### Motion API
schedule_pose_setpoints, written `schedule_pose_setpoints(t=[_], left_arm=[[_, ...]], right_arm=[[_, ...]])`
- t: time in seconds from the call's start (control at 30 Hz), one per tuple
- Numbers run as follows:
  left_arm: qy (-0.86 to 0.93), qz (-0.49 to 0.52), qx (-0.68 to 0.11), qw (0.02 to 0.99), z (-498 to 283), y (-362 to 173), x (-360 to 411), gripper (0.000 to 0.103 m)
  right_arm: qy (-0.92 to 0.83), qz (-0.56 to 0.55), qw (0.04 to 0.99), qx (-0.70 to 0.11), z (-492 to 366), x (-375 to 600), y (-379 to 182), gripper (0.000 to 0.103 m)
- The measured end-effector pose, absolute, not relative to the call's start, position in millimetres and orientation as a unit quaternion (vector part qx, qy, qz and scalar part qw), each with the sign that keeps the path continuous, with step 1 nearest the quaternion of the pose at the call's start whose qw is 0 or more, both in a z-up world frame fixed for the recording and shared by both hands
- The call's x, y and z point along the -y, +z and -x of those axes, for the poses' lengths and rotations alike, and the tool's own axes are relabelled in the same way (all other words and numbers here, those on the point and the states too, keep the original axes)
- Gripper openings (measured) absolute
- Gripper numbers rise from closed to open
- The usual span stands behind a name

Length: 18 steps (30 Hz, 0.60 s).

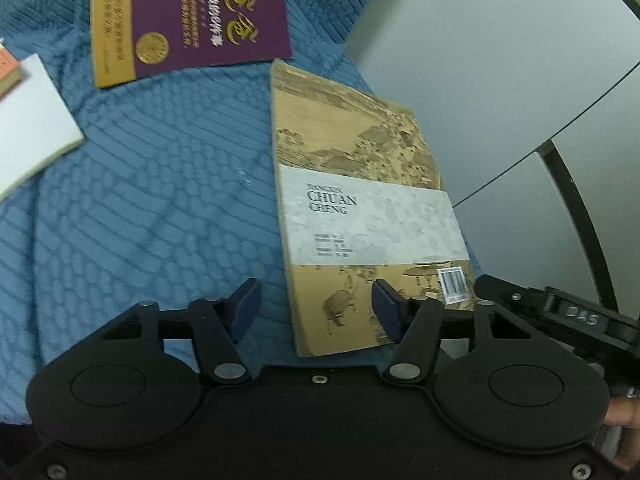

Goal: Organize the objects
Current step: 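Close the left gripper on the tan book edge while the right gripper also closes on it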

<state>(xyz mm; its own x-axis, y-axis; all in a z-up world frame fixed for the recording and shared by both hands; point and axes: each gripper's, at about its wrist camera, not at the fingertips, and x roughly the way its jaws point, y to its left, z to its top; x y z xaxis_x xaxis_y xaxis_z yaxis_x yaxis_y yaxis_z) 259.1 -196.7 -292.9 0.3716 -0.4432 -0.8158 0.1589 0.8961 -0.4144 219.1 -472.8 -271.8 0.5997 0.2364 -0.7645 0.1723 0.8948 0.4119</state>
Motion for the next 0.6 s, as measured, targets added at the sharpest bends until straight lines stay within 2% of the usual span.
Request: schedule_pose_setpoints(t=[0.03, 0.13, 0.27, 0.37, 0.6], left_arm=[[-0.185, 0.134, -0.531, 0.816, -260.5, -294.4, 198.7, 0.049], [-0.188, 0.127, -0.532, 0.816, -261.9, -296.3, 205.1, 0.048], [-0.184, 0.12, -0.533, 0.817, -262.1, -298.7, 212.0, 0.049], [-0.179, 0.109, -0.532, 0.821, -259.6, -298.0, 215.8, 0.05], [-0.178, 0.082, -0.532, 0.824, -255.4, -288.6, 222.0, 0.05]], right_arm=[[0.014, -0.221, 0.866, -0.449, -220.9, 474.1, -274.6, 0.057], [0.01, -0.219, 0.86, -0.46, -225.7, 478.1, -283.8, 0.044], [0.029, -0.205, 0.861, -0.464, -224.2, 482.6, -287.0, 0.042], [0.062, -0.215, 0.853, -0.472, -221.9, 485.6, -286.9, 0.033], [0.096, -0.21, 0.853, -0.468, -216.1, 487.4, -276.5, 0.033]])
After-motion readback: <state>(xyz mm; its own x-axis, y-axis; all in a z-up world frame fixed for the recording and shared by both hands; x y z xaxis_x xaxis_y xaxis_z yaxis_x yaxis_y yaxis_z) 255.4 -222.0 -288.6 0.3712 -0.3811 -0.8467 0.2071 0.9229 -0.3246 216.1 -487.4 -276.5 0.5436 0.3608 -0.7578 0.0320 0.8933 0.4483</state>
